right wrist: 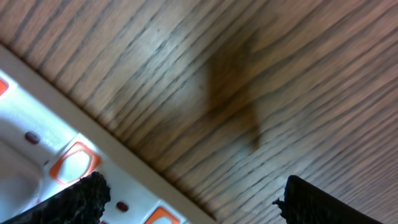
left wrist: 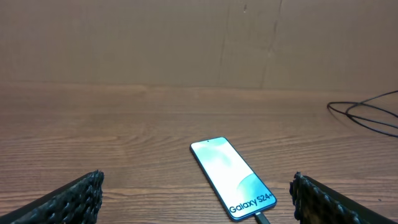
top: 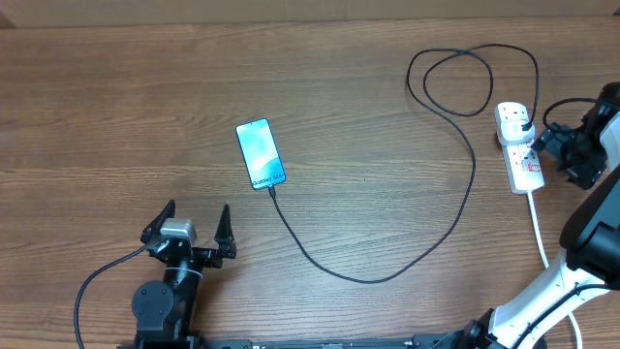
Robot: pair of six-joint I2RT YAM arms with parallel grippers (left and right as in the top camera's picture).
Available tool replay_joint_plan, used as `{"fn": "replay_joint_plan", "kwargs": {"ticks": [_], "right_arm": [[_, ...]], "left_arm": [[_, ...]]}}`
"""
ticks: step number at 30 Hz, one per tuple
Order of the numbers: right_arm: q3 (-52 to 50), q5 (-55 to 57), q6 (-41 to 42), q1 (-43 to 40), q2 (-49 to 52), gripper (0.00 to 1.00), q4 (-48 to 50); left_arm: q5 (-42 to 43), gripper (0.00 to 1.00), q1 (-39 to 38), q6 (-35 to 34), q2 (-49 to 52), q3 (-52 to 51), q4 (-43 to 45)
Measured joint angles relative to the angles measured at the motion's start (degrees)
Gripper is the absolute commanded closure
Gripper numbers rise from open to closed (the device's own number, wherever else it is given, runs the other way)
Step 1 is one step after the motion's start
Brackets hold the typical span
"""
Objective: Plug charger to phone and switch on socket
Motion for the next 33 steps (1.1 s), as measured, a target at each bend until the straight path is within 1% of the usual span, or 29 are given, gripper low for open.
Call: {"fn": "replay_joint_plan", "kwargs": {"ticks": [3, 4, 7, 13, 23, 28, 33], "right_arm": [[0.00, -0.33, -0.02, 0.02, 0.13, 0.08, 0.76], [0.00, -0.37, -0.04, 0.02, 0.20, 0.06, 1.25], [0.00, -0.57, -0.15, 0.02, 0.28, 0.05, 2.05], [0.00, -3.23, -0.15, 0.02, 0.31, 0.05, 3.10], [0.00, -4.44, -0.15, 0.02, 0.31, 0.04, 1.68], [0.00, -4.35, -0.15, 0.00, 0.31, 0.00, 1.44], [0.00, -4.37, -0.20, -0.26, 0.31, 0.00, 2.08]], "left_arm": [[0.00, 0.00, 0.00, 0.00, 0.00, 0.00, 0.00], [0.00, 0.00, 0.00, -0.02, 0.00, 0.00, 0.00], [0.00, 0.00, 0.00, 0.00, 0.00, 0.00, 0.00], [0.00, 0.00, 0.00, 0.00, 0.00, 0.00, 0.02], [0.00, 0.00, 0.00, 0.00, 0.00, 0.00, 0.02], [0.00, 0.00, 0.00, 0.00, 0.00, 0.00, 0.00], [0.00, 0.00, 0.00, -0.02, 0.00, 0.00, 0.00]]}}
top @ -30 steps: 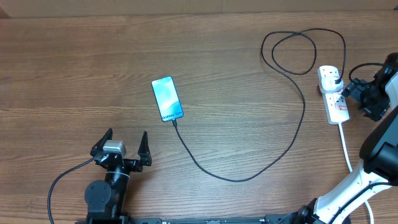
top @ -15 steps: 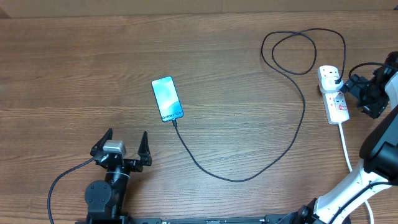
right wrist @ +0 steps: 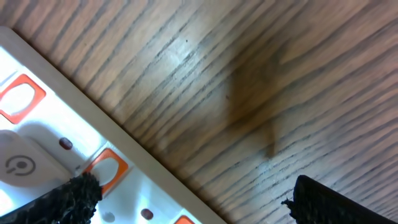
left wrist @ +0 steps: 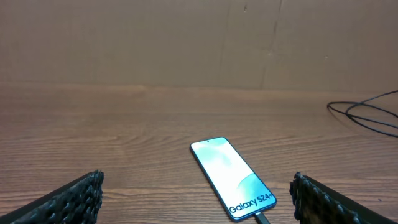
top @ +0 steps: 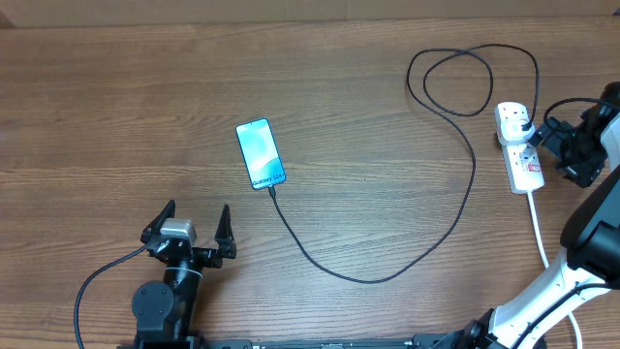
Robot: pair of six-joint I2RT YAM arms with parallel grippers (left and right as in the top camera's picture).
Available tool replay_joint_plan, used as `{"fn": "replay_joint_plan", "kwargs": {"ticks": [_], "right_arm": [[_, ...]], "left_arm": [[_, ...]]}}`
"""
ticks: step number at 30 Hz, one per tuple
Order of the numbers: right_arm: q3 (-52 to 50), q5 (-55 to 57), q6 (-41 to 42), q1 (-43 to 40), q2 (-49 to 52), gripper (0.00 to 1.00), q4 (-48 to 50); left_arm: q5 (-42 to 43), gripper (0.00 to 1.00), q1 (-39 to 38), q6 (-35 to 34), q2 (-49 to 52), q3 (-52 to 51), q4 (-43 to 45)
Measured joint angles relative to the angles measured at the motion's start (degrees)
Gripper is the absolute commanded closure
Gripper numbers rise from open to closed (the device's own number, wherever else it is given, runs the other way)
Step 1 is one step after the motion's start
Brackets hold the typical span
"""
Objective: Plug charger to phone and switch on socket
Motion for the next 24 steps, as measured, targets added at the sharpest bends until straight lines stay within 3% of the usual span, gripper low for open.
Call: {"fn": "replay_joint_plan", "kwargs": {"ticks": [24], "right_arm": [[0.00, 0.07, 0.07, 0.00, 0.02, 0.00, 0.04]], "left_arm": [[0.00, 0.00, 0.00, 0.02, 0.00, 0.00, 0.00]]}}
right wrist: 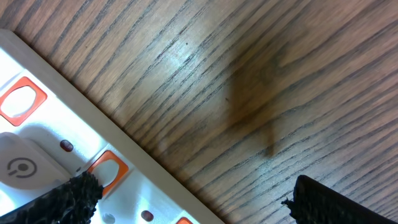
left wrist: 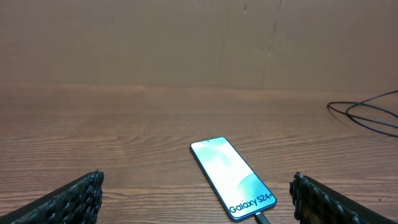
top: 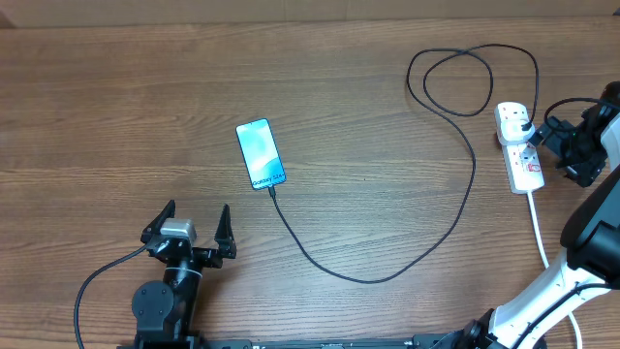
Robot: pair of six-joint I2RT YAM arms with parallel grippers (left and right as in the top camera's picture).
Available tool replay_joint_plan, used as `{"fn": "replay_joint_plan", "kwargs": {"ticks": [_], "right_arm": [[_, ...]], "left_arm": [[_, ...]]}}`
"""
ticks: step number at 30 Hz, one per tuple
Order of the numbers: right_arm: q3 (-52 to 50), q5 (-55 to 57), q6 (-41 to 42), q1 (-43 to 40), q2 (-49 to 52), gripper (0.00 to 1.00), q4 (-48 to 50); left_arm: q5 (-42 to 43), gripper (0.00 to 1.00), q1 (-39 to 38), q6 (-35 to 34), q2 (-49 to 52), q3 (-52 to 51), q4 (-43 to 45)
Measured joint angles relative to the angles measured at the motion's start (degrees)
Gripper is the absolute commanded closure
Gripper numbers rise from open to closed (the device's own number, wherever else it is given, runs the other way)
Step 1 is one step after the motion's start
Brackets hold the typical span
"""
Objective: Plug charger to phone and switch on socket
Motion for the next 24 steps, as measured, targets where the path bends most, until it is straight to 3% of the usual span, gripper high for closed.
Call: {"fn": "replay_joint_plan", "kwargs": {"ticks": [24], "right_arm": [[0.13, 0.76, 1.51, 0.44, 0.28, 0.00, -0.63]], "left_arm": [[0.00, 0.00, 0.00, 0.00, 0.00, 0.00, 0.00]]}}
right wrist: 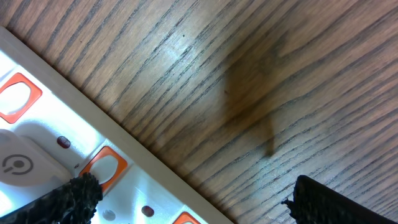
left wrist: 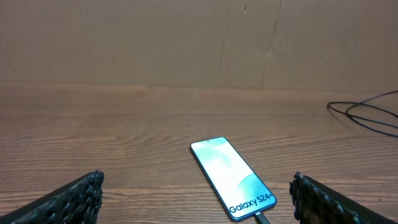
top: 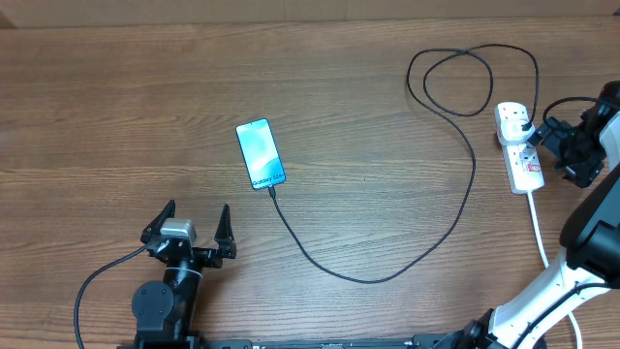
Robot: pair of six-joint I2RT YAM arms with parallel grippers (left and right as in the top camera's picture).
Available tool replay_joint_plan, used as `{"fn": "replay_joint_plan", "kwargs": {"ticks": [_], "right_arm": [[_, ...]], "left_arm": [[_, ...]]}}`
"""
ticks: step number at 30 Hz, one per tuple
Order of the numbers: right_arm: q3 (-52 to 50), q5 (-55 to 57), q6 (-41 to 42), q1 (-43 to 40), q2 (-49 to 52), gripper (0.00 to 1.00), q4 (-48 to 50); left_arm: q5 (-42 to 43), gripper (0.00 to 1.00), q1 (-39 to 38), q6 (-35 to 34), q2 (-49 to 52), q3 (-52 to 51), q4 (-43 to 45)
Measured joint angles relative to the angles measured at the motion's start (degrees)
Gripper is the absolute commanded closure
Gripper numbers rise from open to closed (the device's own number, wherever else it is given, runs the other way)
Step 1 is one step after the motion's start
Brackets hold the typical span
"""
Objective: Plug charger to phone and switch on socket
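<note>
The blue phone lies screen up on the table with the black charger cable plugged into its lower end; it also shows in the left wrist view, phone. The cable runs right and loops to the plug on the white power strip. My right gripper hangs open at the strip's right side, low over it. In the right wrist view the strip shows orange-ringed switches, one finger over it. My left gripper rests open at the front left, empty.
A white lead runs from the strip toward the front edge beside my right arm. The cable's coil lies at the back right. A brown wall stands behind the table.
The strip has slid very slightly up and left in the right wrist view; the right gripper barely shifted. The left arm, phone and cable are unmoved.
The phone lay plugged in throughout and my left gripper stayed open at the front. My right gripper was low beside the strip, then sat further over the orange-ringed switches, and has held there with tiny shifts.
</note>
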Motion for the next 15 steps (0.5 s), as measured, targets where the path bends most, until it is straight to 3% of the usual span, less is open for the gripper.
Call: {"fn": "replay_joint_plan", "kwargs": {"ticks": [15], "right_arm": [[0.00, 0.04, 1.44, 0.02, 0.00, 0.00, 0.22]], "left_arm": [[0.00, 0.00, 0.00, 0.00, 0.00, 0.00, 0.00]]}}
